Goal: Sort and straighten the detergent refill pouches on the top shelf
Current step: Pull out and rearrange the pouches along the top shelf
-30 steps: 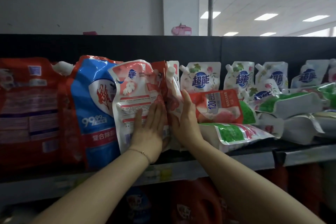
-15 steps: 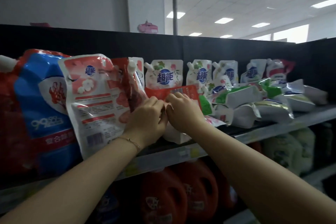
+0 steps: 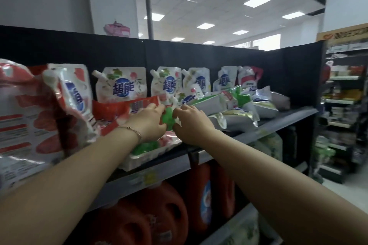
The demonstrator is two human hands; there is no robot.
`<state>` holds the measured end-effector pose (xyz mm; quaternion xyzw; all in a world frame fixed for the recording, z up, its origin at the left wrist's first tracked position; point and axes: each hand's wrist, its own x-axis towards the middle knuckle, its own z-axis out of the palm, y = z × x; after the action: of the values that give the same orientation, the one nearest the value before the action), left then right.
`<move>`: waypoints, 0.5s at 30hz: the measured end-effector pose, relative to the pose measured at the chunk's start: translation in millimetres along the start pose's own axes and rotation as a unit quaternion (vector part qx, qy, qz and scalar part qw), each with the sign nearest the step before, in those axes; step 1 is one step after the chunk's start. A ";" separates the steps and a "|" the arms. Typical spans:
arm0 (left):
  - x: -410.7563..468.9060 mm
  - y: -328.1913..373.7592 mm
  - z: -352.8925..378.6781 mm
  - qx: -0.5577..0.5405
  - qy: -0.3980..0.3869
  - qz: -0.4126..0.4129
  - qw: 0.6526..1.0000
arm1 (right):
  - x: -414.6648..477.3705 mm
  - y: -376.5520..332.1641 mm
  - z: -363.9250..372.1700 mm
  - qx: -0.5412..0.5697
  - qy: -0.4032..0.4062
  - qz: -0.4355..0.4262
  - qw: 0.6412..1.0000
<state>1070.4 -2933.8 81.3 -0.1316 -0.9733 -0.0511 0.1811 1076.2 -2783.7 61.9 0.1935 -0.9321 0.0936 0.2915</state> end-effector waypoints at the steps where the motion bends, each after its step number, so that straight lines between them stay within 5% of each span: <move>1: 9.4 2.0 4.9 -0.002 -0.018 -0.013 1.000 | 0.6 10.1 -1.0 -0.006 -0.009 0.001 1.000; 8: 67.1 26.8 37.3 -0.001 -0.088 -0.056 0.995 | 9.1 86.7 -10.0 -0.025 -0.047 0.020 0.998; 15: 104.6 55.5 51.5 0.042 -0.058 -0.125 0.990 | 16.7 140.8 -5.5 -0.042 -0.088 0.024 0.995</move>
<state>974.1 -2848.1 74.6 -0.0043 -0.9922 -0.0248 0.1221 1008.0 -2659.4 67.4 0.1666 -0.9615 0.0442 0.2143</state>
